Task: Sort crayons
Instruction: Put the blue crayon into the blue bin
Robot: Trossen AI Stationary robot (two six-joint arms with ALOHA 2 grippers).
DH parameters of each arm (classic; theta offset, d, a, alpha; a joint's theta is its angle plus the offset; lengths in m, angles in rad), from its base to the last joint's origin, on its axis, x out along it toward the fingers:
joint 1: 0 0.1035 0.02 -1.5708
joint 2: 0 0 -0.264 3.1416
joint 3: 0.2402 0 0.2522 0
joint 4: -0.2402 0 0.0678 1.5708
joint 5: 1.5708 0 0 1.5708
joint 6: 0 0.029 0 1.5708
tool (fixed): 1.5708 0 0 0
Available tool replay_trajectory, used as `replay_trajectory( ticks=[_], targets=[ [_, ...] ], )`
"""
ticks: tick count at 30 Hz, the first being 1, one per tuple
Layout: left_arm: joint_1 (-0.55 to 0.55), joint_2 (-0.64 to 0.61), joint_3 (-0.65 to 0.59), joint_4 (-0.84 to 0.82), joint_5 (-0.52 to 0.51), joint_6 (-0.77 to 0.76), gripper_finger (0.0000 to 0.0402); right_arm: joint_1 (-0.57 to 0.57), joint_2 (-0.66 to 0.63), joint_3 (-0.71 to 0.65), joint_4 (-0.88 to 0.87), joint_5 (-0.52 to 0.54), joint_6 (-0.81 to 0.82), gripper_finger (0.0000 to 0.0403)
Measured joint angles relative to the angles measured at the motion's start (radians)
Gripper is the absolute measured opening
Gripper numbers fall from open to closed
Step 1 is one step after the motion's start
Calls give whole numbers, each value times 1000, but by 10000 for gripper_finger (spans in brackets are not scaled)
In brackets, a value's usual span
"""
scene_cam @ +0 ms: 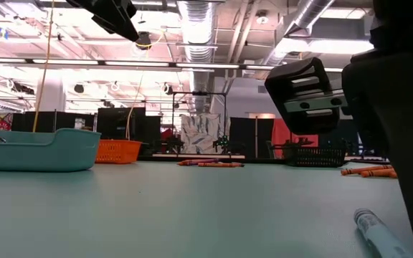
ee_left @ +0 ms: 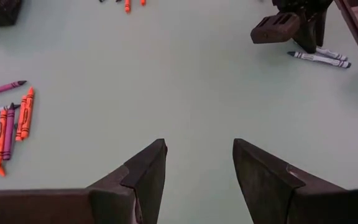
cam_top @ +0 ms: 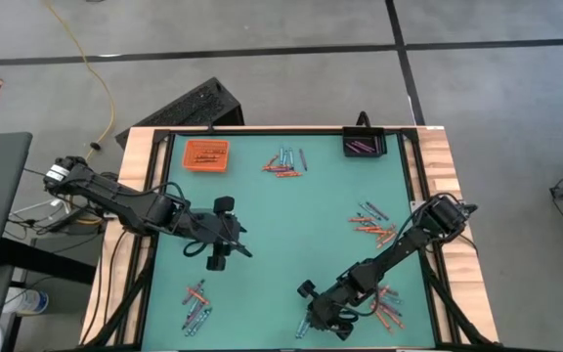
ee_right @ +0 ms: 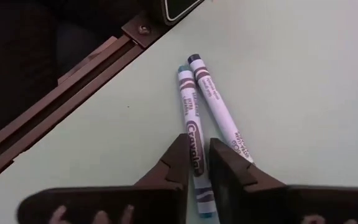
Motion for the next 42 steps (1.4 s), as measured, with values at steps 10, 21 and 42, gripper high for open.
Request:
replay_trajectory(
  ticks=[10,21,42],
  targets=[
    [0,0,0,2,-1,0,176,1,-3,22,-59,-61,-2,5],
    [-9,0,0,2,-1,-2,176,18,2,155,-313,-55,-10,2],
    [-117,230,-1,164,-17,-8,176,9,-84,395,-673,447,-121,1]
  ],
)
